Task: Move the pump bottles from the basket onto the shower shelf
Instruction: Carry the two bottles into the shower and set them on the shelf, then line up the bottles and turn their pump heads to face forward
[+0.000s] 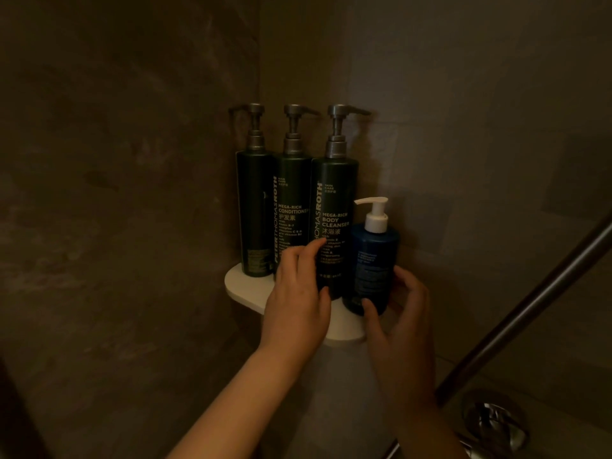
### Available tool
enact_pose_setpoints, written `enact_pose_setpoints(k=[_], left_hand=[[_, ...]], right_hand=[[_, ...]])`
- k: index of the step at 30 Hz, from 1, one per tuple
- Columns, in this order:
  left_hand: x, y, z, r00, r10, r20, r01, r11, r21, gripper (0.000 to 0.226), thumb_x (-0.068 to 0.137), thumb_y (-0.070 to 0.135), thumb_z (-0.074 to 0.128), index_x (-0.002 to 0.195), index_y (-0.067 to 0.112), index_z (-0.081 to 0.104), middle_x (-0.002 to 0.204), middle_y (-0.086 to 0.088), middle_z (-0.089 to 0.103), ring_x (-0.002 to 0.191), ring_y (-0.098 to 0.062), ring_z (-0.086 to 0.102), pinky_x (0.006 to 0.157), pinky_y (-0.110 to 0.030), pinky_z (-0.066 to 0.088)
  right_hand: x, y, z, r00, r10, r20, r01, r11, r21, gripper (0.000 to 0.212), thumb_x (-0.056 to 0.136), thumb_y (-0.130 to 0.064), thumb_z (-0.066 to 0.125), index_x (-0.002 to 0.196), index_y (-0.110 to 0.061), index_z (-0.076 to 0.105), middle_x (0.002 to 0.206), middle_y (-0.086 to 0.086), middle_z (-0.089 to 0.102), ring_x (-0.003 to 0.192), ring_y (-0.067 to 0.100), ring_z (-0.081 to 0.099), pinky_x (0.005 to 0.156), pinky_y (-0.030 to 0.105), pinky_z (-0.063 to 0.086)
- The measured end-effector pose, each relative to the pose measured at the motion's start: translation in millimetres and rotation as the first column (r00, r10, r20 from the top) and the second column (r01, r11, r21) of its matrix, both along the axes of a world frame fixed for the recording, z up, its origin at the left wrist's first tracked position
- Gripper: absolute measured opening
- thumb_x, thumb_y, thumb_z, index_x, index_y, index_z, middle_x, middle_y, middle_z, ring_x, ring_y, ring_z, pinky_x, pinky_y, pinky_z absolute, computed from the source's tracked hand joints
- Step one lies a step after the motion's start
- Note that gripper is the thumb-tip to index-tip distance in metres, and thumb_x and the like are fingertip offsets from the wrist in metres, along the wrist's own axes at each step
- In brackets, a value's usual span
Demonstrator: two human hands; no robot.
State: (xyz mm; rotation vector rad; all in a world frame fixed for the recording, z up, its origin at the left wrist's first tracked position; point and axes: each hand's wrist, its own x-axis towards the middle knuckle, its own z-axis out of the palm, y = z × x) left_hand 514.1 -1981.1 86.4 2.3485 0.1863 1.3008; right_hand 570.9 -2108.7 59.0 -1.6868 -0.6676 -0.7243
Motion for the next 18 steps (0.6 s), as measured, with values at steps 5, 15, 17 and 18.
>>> enact_pose_setpoints(k=[5, 15, 17, 18], left_hand=[[-3.4, 0.2, 0.2, 1.0, -0.019, -0.012, 0.02, 1.0, 0.019, 0.066, 0.082, 0.01, 0.065, 0.136, 0.028, 0.03, 0.124, 0.002, 0.037, 0.113, -0.012, 0.047, 0.087, -0.023, 0.046], [-26.6, 20.1, 9.4, 0.999, -0.036, 0.035, 0.036, 0.999, 0.007, 0.052, 0.087, 0.018, 0.061, 0.134, 0.021, 0.039, 0.123, 0.003, 0.043, 0.112, -0.008, 0.047, 0.084, -0.018, 0.042], [-32.1, 30.6, 12.3, 0.999, -0.013, 0.046, 0.013, 1.0, 0.006, 0.051, 0.088, 0.02, 0.06, 0.134, 0.023, 0.038, 0.123, 0.006, 0.042, 0.112, -0.004, 0.044, 0.083, -0.013, 0.038], [-34.1, 36.4, 13.6, 0.999, 0.001, 0.053, -0.001, 1.0, 0.003, 0.05, 0.088, 0.021, 0.059, 0.134, 0.023, 0.038, 0.123, 0.006, 0.042, 0.112, -0.002, 0.042, 0.084, -0.01, 0.036]], right_hand=[[-3.5, 0.1, 0.0, 1.0, -0.007, -0.007, 0.007, 1.0, -0.011, 0.06, 0.081, -0.014, 0.069, 0.131, -0.026, 0.039, 0.127, -0.008, 0.043, 0.117, 0.015, 0.05, 0.094, 0.031, 0.044], [-26.7, 12.5, 23.2, 0.98, -0.107, 0.166, 0.113, 0.993, -0.028, 0.065, 0.073, -0.005, 0.073, 0.129, -0.018, 0.042, 0.134, 0.002, 0.04, 0.123, 0.016, 0.04, 0.099, 0.003, 0.022], [-31.8, 19.1, 31.4, 0.974, -0.106, 0.199, 0.116, 0.993, -0.038, 0.066, 0.072, -0.006, 0.073, 0.129, -0.018, 0.041, 0.134, 0.0, 0.038, 0.124, 0.016, 0.038, 0.102, 0.008, 0.023], [-34.1, 22.9, 36.2, 0.971, -0.105, 0.213, 0.116, 0.992, -0.043, 0.065, 0.073, -0.008, 0.072, 0.129, -0.018, 0.041, 0.134, -0.001, 0.037, 0.125, 0.018, 0.039, 0.103, 0.013, 0.025]])
